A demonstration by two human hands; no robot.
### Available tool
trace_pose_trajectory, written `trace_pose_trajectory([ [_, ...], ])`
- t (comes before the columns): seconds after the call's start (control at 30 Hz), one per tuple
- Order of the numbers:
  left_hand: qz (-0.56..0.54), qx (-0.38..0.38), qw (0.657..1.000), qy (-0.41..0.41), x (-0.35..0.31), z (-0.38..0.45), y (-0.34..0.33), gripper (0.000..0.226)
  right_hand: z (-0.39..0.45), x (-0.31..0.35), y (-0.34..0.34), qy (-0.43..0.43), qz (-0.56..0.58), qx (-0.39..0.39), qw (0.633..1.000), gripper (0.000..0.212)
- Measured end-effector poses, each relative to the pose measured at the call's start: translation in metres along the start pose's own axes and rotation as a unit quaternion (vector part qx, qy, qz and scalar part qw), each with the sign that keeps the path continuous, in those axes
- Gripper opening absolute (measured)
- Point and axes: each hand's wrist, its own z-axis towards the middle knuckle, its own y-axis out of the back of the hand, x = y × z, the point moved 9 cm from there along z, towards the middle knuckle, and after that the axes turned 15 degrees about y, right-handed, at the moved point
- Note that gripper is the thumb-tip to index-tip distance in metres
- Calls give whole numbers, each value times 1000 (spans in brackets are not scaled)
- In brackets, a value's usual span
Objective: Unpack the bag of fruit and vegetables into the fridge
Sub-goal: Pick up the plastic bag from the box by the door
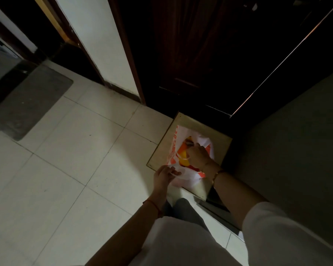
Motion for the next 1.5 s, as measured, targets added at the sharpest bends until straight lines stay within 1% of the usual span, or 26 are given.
trace_pose_trajectory([
  [0.07,1,0,1000,1,-6,-8,-1,10,-10,-2,16,-7,26,-58,998,22],
  [0.13,11,-10,1000,-1,-13,-14,1,18,-18,-6,33,-16,59,-122,991,15],
  [0.17,21,-16,1000,-7,-17,-17,1,21,-21,-10,39,-17,74,-150,986,14],
  [0.23,49,-24,998,-27,-27,-26,-1,25,-24,-24,44,-16,102,-204,974,24],
  [0.3,74,-25,996,-50,-38,-35,-3,23,-42,-24,60,-24,144,-247,958,28],
  [0.37,90,-9,993,-73,-46,-44,-5,15,-70,-11,86,-31,188,-282,940,18],
  [0.4,98,1,992,-85,-50,-49,-6,12,-80,-7,95,-33,201,-295,934,16],
  [0.5,133,11,983,-122,-60,-65,-9,10,-104,-5,110,-38,186,-319,929,21],
  [0.57,140,15,978,-153,-69,-82,-11,12,-123,-4,116,-37,171,-333,927,19],
  [0.63,163,15,967,-198,-81,-101,-13,9,-142,-2,117,-34,179,-339,923,16],
  [0.73,231,-19,939,-255,-94,-121,-5,17,-173,12,114,-13,198,-355,914,16],
  [0.8,275,-58,918,-279,-99,-134,4,22,-194,20,109,4,209,-384,899,34],
  [0.83,294,-71,908,-289,-100,-141,7,24,-205,24,106,11,217,-397,892,39],
  [0.87,308,-74,901,-297,-101,-150,8,24,-215,26,101,8,224,-405,886,35],
  [0.93,330,-64,890,-307,-98,-166,9,23,-237,29,93,3,239,-428,871,18],
  [0.97,336,-59,887,-312,-96,-173,10,23,-250,31,91,2,246,-444,862,14],
  [1.07,338,-43,880,-332,-85,-199,15,21,-283,36,77,-11,271,-470,840,16],
  [1.13,346,-30,871,-347,-76,-218,17,18,-303,40,66,-27,291,-476,829,14],
  [1.2,361,-21,860,-360,-66,-237,20,18,-323,47,54,-34,329,-484,811,11],
  [1.33,397,4,819,-414,-45,-277,27,15,-370,65,28,-64,364,-508,778,13],
  [1.37,402,13,814,-420,-40,-286,29,15,-383,69,23,-68,369,-519,768,14],
  [1.5,400,60,812,-421,-15,-320,28,16,-431,84,3,-78,396,-562,722,16],
])
